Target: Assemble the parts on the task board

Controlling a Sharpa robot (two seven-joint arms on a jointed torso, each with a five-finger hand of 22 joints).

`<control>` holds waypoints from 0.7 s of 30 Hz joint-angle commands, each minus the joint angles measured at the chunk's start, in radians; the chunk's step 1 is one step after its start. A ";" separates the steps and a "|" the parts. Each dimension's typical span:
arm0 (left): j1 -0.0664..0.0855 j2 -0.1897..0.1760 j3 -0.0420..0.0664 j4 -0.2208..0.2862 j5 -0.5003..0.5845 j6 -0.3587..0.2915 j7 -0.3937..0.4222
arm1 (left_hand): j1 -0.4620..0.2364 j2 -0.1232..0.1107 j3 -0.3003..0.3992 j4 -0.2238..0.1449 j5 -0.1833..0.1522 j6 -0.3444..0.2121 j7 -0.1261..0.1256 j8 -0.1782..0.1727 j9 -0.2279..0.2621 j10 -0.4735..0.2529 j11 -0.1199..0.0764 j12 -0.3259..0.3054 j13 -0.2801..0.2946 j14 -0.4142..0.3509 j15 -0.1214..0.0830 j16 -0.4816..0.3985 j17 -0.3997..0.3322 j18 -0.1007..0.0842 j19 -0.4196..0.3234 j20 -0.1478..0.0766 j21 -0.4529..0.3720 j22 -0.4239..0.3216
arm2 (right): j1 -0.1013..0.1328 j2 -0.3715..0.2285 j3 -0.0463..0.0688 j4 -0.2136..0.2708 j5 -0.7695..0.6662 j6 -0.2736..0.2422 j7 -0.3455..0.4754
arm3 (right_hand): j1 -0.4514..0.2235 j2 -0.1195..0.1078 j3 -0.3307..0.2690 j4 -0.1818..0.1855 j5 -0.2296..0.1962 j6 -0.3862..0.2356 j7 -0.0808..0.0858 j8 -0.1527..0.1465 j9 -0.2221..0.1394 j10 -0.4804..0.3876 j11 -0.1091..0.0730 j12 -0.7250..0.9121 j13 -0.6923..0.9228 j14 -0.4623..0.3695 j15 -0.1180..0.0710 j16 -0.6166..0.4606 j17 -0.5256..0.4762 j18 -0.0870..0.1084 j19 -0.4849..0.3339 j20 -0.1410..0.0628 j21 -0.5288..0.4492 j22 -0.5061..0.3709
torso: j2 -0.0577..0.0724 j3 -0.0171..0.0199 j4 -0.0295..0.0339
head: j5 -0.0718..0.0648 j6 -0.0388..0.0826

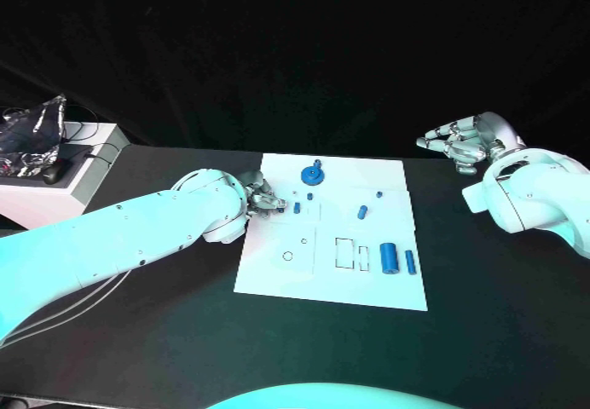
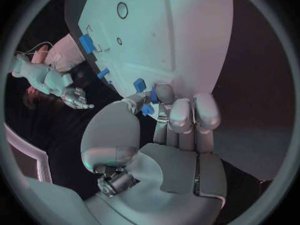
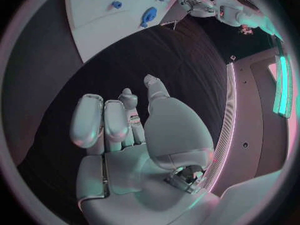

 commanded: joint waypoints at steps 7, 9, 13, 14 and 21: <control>-0.001 -0.001 0.000 0.009 -0.006 -0.026 0.020 | 0.003 0.024 0.156 -0.150 -0.005 -0.007 0.002 0.002 -0.001 -0.002 0.003 0.004 -0.001 -0.002 0.002 0.002 -0.004 -0.011 -0.001 0.002 0.002 0.099 | 0.000 -0.002 0.000 0.003 -0.010 0.001 0.010 | -0.001 0.005 -0.001 -0.002 0.003 0.002 0.005 -0.006 -0.002 -0.005 -0.004 -0.006 0.001 0.001 -0.004 -0.005 -0.001 0.005 0.039 -0.008 -0.004 0.149 | 0.000 -0.0011 0.0004 | -0.002 -0.004; -0.001 -0.001 0.000 0.010 -0.007 -0.029 0.021 | 0.005 0.025 0.155 -0.151 -0.006 -0.009 0.003 0.002 0.000 -0.003 0.003 0.004 -0.001 -0.002 0.002 0.002 -0.005 -0.011 -0.001 0.002 0.002 0.099 | 0.000 -0.002 0.000 0.003 -0.010 0.001 0.010 | -0.001 0.005 -0.001 -0.002 0.003 0.002 0.005 -0.006 -0.002 -0.005 -0.004 -0.006 0.001 0.001 -0.004 -0.005 -0.001 0.005 0.039 -0.008 -0.004 0.149 | 0.000 -0.0007 0.0006 | -0.003 -0.004; -0.001 -0.001 0.000 0.013 -0.011 -0.033 0.022 | 0.005 0.027 0.155 -0.151 -0.008 -0.010 0.003 0.002 0.000 -0.004 0.004 0.004 -0.001 -0.001 0.003 0.002 -0.005 -0.010 -0.001 0.002 0.001 0.099 | 0.000 -0.002 0.000 0.004 -0.010 0.001 0.010 | -0.001 0.005 -0.001 -0.002 0.003 0.002 0.005 -0.006 -0.002 -0.005 -0.004 -0.006 0.001 0.001 -0.004 -0.005 -0.001 0.005 0.039 -0.008 -0.004 0.149 | 0.001 -0.0018 0.0008 | -0.005 -0.004; -0.001 -0.001 0.000 0.014 -0.012 -0.034 0.023 | 0.005 0.027 0.155 -0.151 -0.008 -0.010 0.003 0.002 0.000 -0.004 0.004 0.004 -0.001 -0.001 0.003 0.002 -0.005 -0.010 -0.001 0.002 0.001 0.099 | 0.000 -0.002 0.000 0.004 -0.010 0.001 0.010 | -0.001 0.005 -0.001 -0.002 0.003 0.002 0.005 -0.006 -0.002 -0.005 -0.004 -0.006 0.001 0.001 -0.004 -0.005 -0.001 0.005 0.039 -0.008 -0.004 0.149 | 0.001 -0.0016 0.0005 | -0.005 -0.005; -0.001 0.002 0.001 0.008 -0.022 -0.025 0.019 | 0.010 0.029 0.151 -0.152 -0.013 -0.012 0.004 0.001 -0.001 -0.006 0.005 0.003 -0.001 -0.002 0.003 0.000 -0.008 -0.010 -0.002 0.002 0.000 0.098 | 0.000 -0.002 0.000 0.004 -0.010 0.001 0.009 | -0.001 0.005 -0.001 -0.002 0.003 0.002 0.005 -0.006 -0.002 -0.005 -0.004 -0.006 0.001 0.001 -0.004 -0.005 -0.001 0.005 0.039 -0.008 -0.004 0.149 | 0.001 -0.0004 0.0007 | -0.005 -0.006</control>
